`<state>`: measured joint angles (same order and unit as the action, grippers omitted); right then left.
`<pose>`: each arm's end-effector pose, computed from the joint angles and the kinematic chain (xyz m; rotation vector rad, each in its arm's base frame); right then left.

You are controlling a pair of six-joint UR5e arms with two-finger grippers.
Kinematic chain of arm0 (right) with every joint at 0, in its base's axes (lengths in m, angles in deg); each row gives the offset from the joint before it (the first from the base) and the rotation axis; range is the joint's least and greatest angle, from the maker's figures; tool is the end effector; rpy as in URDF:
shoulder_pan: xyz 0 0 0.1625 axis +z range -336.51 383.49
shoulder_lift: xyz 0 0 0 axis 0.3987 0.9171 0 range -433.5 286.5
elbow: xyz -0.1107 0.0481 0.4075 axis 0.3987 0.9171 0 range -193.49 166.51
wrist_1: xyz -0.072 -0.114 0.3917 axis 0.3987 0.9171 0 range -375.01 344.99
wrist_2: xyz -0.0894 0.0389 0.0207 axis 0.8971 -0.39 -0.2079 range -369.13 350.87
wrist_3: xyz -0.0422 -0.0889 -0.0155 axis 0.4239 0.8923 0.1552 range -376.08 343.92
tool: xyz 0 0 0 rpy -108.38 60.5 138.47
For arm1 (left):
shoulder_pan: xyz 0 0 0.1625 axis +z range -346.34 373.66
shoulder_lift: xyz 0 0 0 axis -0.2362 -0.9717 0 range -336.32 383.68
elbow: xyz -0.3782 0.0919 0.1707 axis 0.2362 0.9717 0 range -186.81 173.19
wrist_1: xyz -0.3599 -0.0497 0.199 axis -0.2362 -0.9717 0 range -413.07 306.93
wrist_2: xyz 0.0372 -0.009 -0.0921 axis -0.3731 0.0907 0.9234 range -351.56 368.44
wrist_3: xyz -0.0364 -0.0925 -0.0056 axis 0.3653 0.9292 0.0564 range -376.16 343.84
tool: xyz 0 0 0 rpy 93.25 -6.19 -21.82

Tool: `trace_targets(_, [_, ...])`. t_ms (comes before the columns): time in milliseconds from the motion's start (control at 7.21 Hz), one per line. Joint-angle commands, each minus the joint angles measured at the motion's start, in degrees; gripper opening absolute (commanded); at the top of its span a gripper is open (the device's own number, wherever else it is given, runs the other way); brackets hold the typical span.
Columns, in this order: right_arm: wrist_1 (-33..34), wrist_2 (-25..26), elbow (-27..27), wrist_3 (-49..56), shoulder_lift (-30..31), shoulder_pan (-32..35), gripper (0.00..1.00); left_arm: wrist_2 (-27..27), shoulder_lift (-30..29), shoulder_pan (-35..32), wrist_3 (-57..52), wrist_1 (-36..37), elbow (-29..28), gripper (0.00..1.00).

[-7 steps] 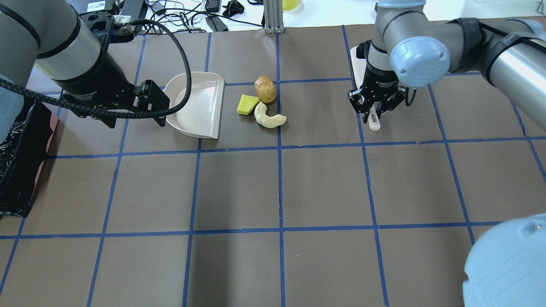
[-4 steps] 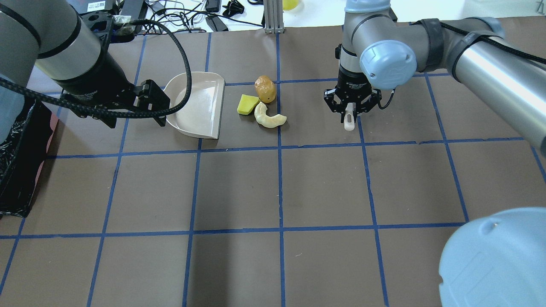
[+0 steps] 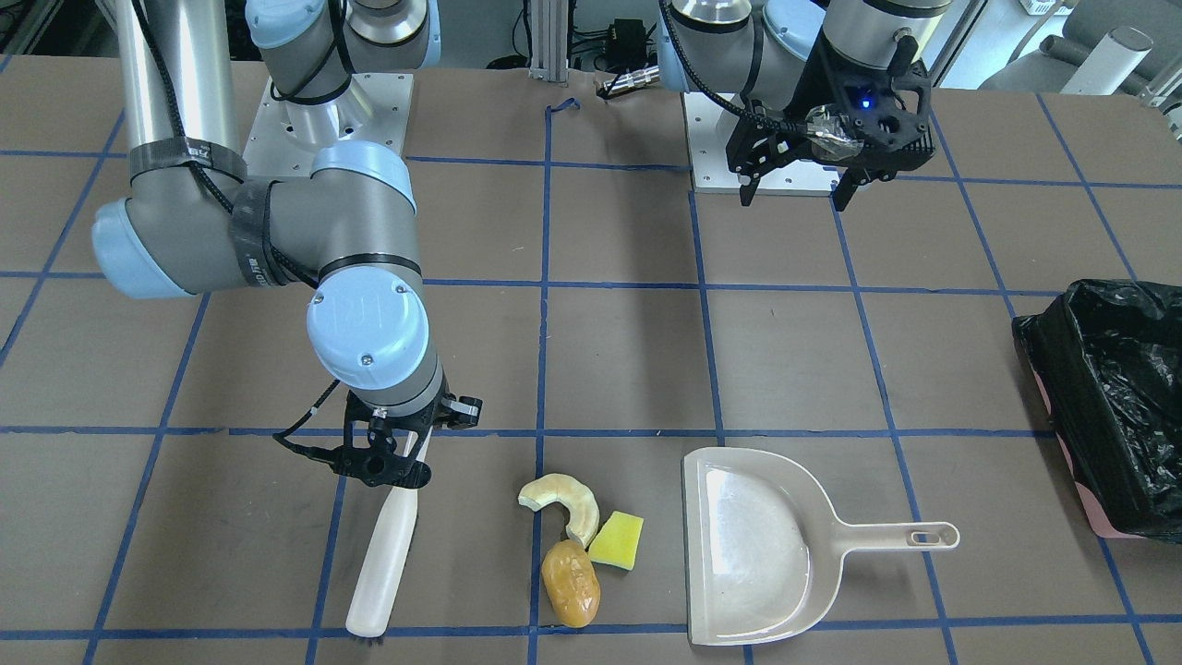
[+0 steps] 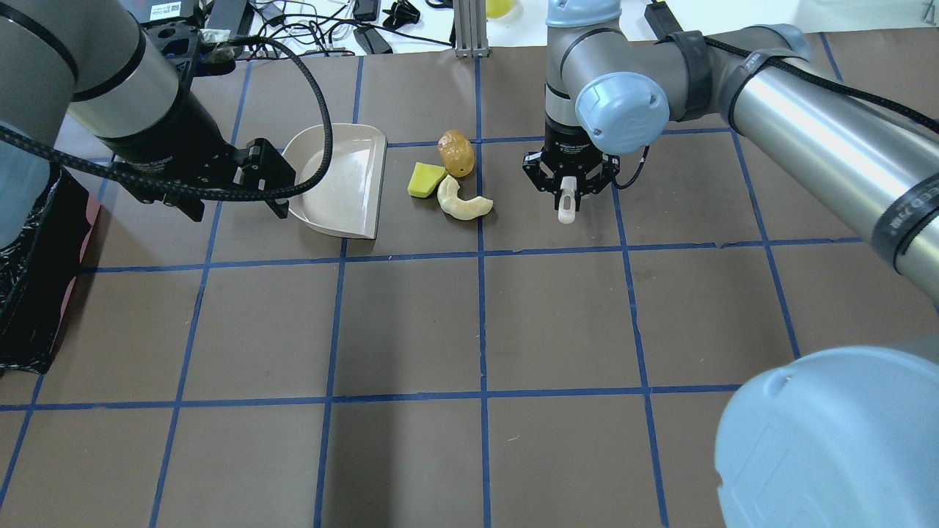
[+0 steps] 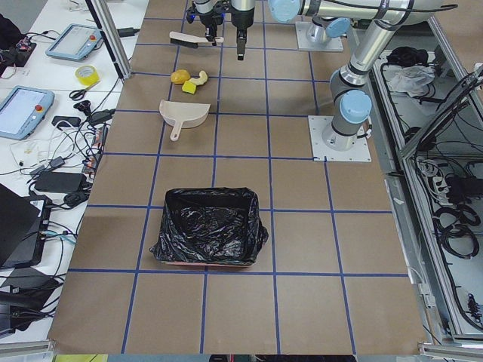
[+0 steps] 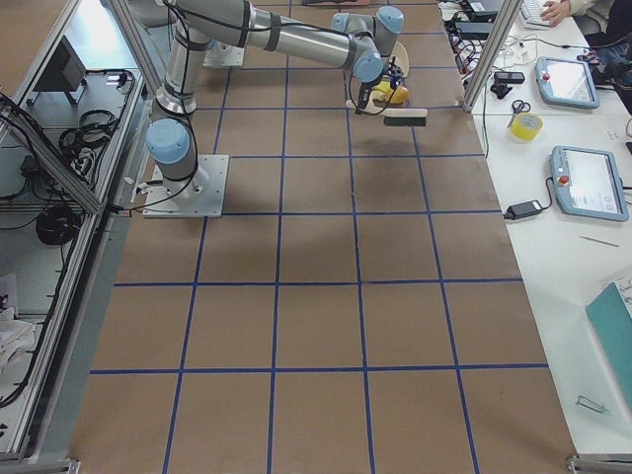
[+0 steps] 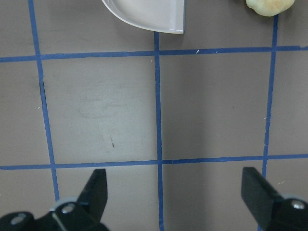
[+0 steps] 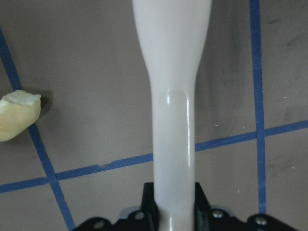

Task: Sweep and dump trash into bin
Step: 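Lift the brush with the right gripper and carry it toward the trash items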

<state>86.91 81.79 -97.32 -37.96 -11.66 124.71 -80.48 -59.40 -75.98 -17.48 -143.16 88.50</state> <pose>0.2545 -0.6070 0.2748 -0.2827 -3.0529 -0.2522 -0.1324 -0.4440 0.4985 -0.0267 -3.1229 0.0418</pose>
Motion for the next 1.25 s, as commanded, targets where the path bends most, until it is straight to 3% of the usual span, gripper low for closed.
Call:
trace_targets(0, [0.0, 0.0, 0.0, -0.4, -0.4, 0.5, 0.00, 0.1, -0.2, 0.0, 0.0, 0.0, 0.0, 1.00])
trace_targets(1109, [0.8, -1.2, -0.3, 0.3, -1.2, 2.1, 0.00, 0.2, -0.4, 0.0, 0.0, 0.0, 0.0, 1.00])
